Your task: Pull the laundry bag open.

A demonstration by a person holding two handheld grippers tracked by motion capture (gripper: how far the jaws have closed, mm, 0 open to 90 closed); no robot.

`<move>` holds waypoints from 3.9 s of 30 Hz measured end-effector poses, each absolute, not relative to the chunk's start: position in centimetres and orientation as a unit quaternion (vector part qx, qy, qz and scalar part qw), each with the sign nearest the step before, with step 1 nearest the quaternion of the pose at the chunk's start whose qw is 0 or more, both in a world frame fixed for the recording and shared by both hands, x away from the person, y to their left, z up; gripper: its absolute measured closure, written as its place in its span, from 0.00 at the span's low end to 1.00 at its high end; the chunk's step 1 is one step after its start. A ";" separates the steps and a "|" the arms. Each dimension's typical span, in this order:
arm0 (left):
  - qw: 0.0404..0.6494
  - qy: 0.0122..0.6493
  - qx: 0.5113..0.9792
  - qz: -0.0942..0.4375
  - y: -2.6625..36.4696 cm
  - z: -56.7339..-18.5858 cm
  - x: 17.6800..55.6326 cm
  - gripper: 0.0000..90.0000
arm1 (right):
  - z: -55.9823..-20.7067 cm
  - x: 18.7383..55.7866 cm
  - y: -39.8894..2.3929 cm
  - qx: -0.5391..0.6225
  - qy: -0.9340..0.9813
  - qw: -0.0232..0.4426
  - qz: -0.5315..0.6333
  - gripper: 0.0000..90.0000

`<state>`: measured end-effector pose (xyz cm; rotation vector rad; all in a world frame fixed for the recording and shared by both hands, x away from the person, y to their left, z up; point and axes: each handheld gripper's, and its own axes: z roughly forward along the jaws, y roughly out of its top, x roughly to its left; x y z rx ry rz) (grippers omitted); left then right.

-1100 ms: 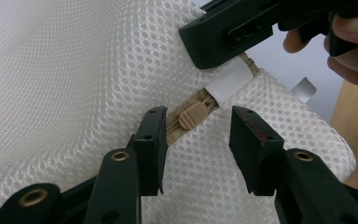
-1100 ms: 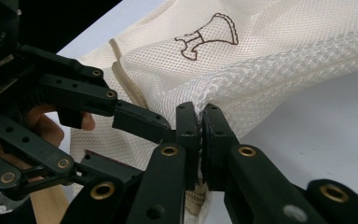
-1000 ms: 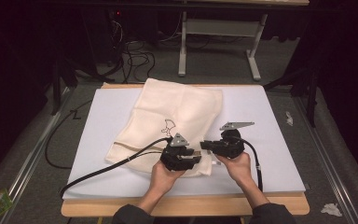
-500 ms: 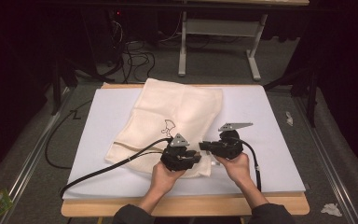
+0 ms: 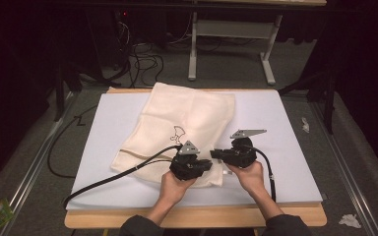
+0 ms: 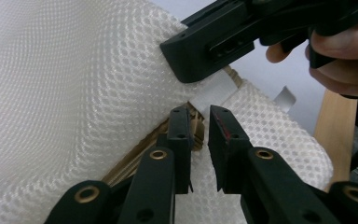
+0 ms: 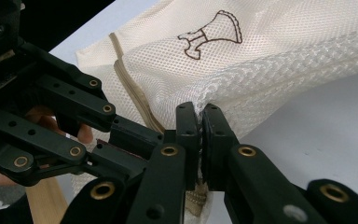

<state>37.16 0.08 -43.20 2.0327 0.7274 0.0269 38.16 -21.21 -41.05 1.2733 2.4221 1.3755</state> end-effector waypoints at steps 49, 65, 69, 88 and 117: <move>0.469 0.300 0.831 0.020 0.2 -43.0 37.3 0.97 | -41.7 37.2 -22.3 0.415 0.793 0.016 0.445 0.91; 0.442 0.304 0.842 0.049 0.6 -42.7 37.2 0.97 | -41.7 37.0 -22.0 0.407 0.807 0.031 0.427 0.96; 0.441 0.303 0.843 0.051 0.7 -42.6 37.1 0.97 | -41.6 37.0 -22.0 0.405 0.807 0.032 0.428 0.96; 0.437 0.315 0.840 0.067 2.5 -42.0 37.6 0.97 | -41.4 37.0 -22.8 0.409 0.813 0.050 0.411 0.96; 0.445 0.318 0.834 0.069 3.7 -41.9 37.7 0.97 | -41.6 37.2 -23.1 0.412 0.811 0.049 0.412 0.96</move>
